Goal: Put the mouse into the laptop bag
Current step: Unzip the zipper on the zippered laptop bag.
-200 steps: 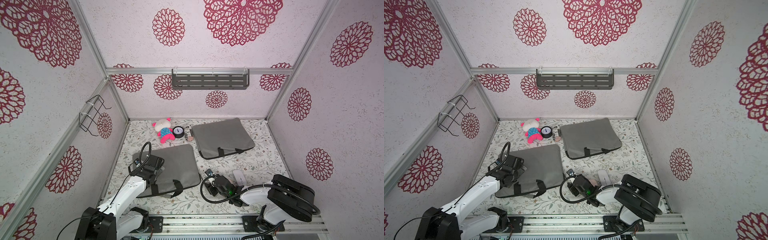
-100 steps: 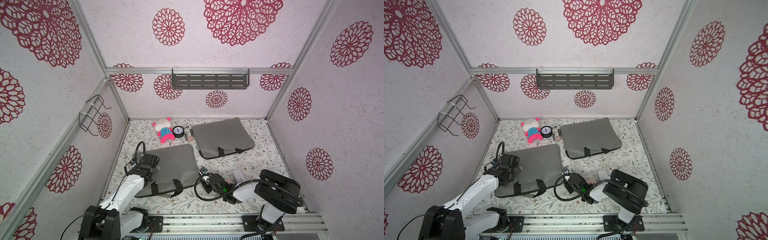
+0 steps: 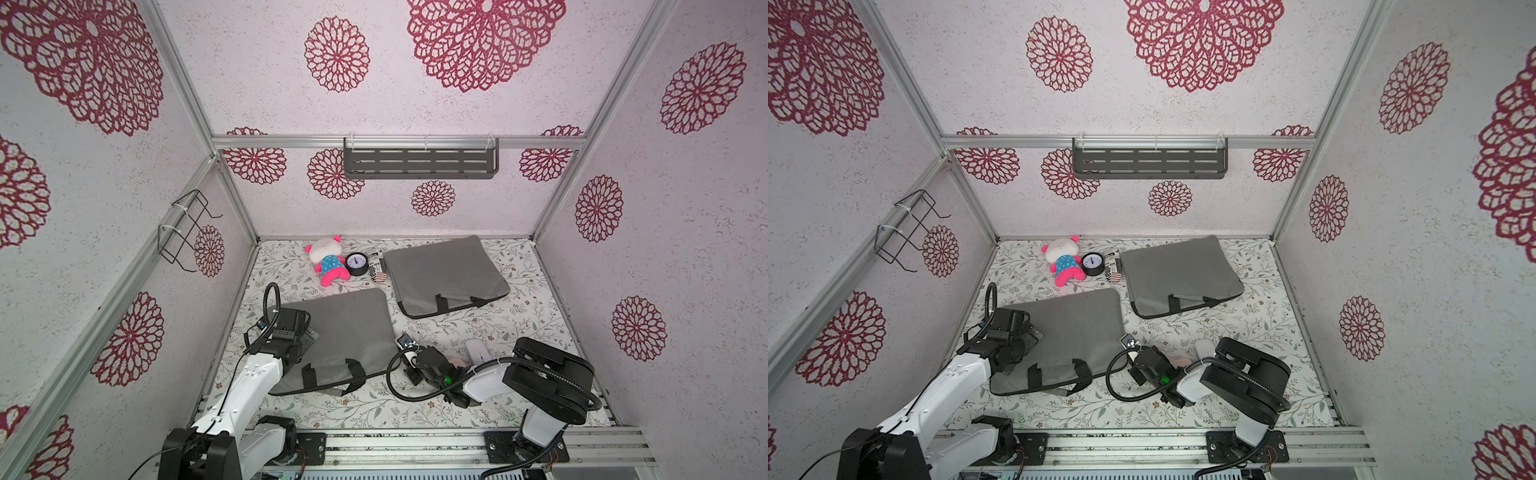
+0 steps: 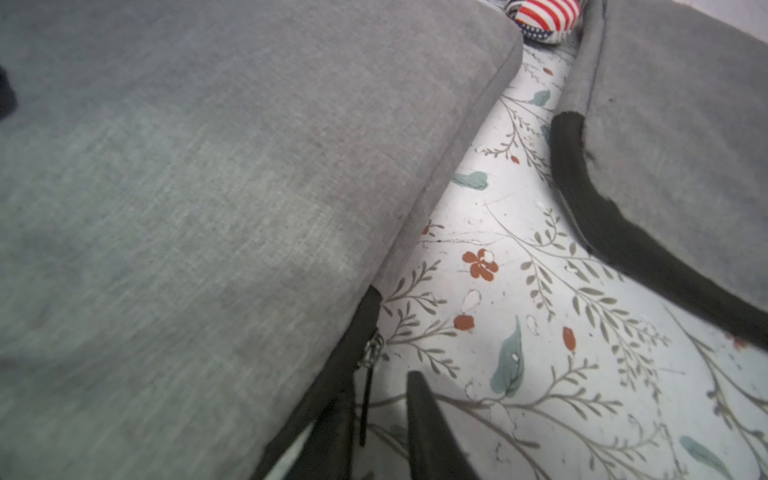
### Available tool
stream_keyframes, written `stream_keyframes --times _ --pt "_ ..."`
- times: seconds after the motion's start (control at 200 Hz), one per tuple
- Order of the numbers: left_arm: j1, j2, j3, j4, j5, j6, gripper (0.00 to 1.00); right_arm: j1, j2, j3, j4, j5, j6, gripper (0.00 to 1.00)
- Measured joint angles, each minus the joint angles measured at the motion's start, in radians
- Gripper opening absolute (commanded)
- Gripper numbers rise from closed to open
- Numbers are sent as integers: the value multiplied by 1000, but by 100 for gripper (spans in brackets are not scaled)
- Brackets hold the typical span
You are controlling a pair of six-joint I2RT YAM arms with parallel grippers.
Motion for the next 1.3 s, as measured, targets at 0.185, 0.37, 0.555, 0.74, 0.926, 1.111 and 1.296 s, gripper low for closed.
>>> stream_keyframes --times 0.185,0.37,0.555,0.74,0.926,1.111,1.296 --pt "-106 -187 2 -72 32 -59 98 0 -12 0 -22 -7 -8 0" --pt "-253 -355 -82 5 84 -132 98 0 -63 -12 -60 -27 -5 0" --pt "-386 -268 -169 187 112 -190 98 10 -125 -35 -84 -43 6 0" --pt "-510 -6 -35 274 87 -205 98 20 -142 -48 -102 -44 12 0" --pt "-565 243 142 307 72 -202 98 31 -143 -51 -105 -42 12 0" --pt "-566 438 230 320 62 -192 98 42 -143 -51 -111 -37 12 0" --pt "-566 577 344 315 39 -179 98 72 -143 -51 -125 -21 12 0"
